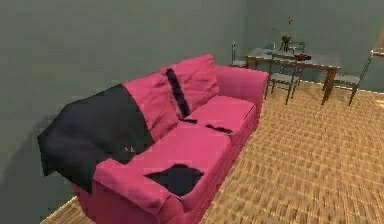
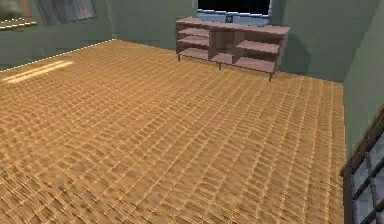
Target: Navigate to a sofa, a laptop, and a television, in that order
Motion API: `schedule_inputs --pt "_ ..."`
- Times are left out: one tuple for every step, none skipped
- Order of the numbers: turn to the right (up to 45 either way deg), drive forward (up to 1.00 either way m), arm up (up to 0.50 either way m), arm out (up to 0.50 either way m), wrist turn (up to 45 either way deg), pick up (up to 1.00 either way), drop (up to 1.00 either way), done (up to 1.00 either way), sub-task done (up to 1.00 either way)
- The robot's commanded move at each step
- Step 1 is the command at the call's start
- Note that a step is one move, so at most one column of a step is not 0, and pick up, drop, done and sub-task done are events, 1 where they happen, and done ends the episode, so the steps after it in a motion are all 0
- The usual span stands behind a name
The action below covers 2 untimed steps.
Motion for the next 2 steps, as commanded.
schedule_inputs --pt "27.0 0.00 0.00 0.00 0.0 0.00 0.00 0.00 0.00" --pt "0.0 1.00 0.00 0.00 0.0 0.00 0.00 0.00 0.00"
